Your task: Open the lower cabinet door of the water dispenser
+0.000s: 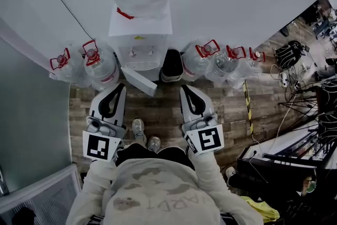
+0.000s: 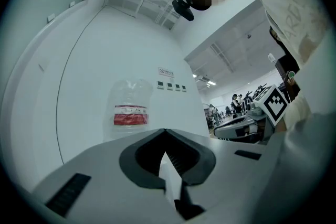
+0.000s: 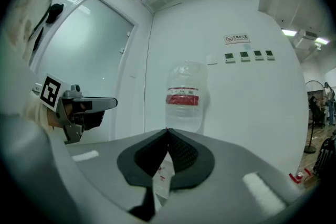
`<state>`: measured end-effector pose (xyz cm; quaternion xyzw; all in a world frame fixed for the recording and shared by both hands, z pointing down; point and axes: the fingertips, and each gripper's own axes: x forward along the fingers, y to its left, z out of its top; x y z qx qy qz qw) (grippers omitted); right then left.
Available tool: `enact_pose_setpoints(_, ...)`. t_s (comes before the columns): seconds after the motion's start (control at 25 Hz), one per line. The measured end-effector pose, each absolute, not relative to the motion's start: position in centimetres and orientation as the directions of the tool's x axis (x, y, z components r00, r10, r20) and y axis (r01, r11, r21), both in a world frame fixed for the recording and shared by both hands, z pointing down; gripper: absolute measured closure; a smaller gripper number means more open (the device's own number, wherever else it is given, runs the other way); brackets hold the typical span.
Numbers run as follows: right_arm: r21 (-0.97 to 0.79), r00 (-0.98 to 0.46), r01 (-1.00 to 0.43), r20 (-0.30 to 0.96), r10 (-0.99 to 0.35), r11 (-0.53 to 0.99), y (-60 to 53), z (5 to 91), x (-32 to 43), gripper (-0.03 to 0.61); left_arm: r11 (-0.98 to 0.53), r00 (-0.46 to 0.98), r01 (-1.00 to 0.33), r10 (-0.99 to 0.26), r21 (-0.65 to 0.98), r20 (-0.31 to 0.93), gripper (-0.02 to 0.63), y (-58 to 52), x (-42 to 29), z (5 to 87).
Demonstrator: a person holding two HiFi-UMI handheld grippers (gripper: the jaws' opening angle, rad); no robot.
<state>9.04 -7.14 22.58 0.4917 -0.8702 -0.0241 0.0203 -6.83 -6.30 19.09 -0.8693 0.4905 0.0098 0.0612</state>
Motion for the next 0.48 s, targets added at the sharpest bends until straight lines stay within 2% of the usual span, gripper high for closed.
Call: enact_pose_setpoints(0.48,0.095,-0.513,-0.856,-0.034,-0.858,0.508,-5.8,20.3,9.5,0.569,-0.511,0.527,-0.849,-0.837,-0.138,-0.143,0.610,-5.2,-6.4,17.0)
